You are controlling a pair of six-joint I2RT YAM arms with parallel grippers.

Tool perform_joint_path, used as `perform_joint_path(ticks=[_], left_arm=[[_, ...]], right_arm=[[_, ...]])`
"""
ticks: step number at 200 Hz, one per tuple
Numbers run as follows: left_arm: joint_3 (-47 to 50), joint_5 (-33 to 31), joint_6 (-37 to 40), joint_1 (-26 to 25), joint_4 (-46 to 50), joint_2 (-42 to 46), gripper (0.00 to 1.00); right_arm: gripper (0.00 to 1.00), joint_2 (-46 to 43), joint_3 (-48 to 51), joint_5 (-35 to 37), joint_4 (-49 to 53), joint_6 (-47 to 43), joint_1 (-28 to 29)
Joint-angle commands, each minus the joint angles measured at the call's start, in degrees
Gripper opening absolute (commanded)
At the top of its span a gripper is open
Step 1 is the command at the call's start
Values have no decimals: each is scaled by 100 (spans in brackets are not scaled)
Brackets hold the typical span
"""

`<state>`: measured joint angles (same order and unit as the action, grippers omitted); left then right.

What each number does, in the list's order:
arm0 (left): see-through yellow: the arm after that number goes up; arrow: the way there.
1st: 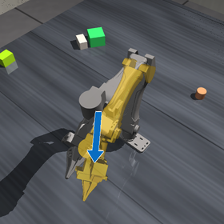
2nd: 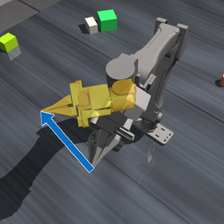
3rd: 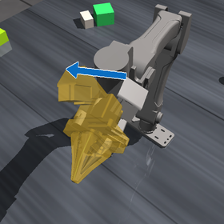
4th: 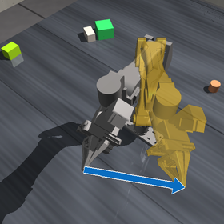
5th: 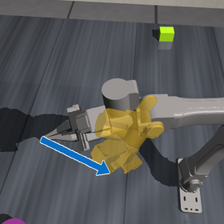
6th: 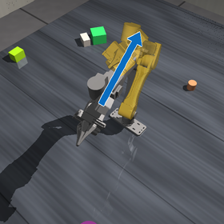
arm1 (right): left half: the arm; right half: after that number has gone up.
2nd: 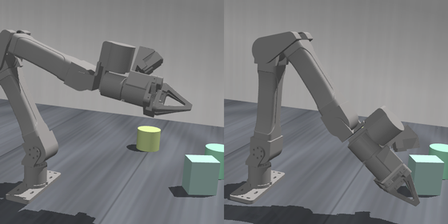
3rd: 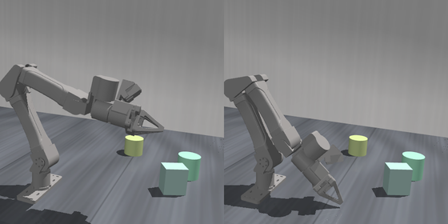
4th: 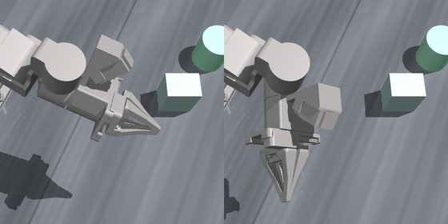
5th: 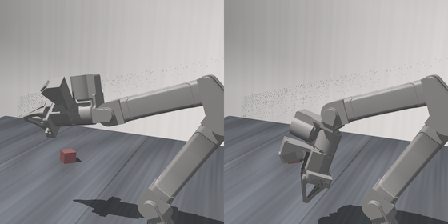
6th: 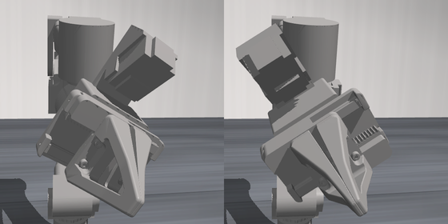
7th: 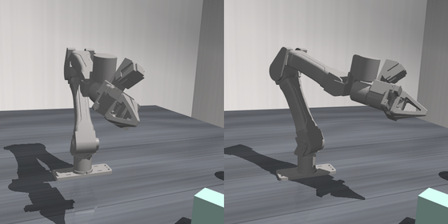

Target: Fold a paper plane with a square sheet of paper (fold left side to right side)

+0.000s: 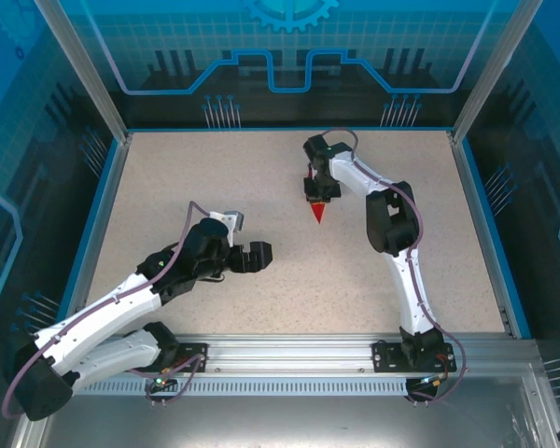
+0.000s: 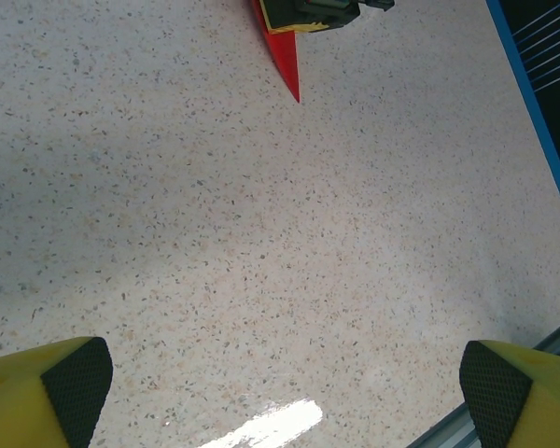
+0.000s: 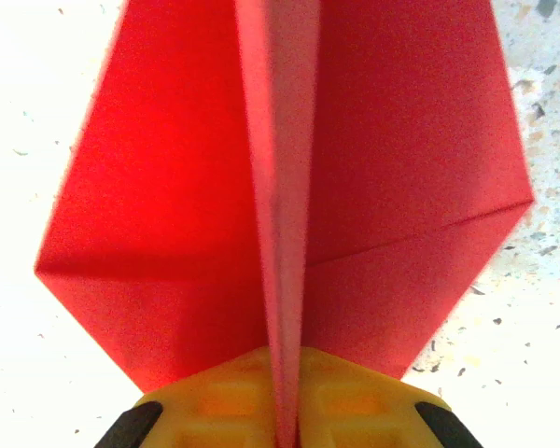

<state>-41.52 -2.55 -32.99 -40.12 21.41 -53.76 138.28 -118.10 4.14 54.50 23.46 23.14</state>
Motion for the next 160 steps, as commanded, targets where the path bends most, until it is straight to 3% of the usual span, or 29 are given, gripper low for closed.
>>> perform_joint_path(ticks=[1,68,160], left_arm=[[-44,-77,338,21,-135,67,99],[-87,-454,678,17,-323,72,99],[237,-769,1673,20,-1621,129,99]], right_arm=[[11,241,-82,-47,290,-114,-65],[17,262,-64,-150,285,-203,-46],[22,96,-133,-98,329,-245,-8]])
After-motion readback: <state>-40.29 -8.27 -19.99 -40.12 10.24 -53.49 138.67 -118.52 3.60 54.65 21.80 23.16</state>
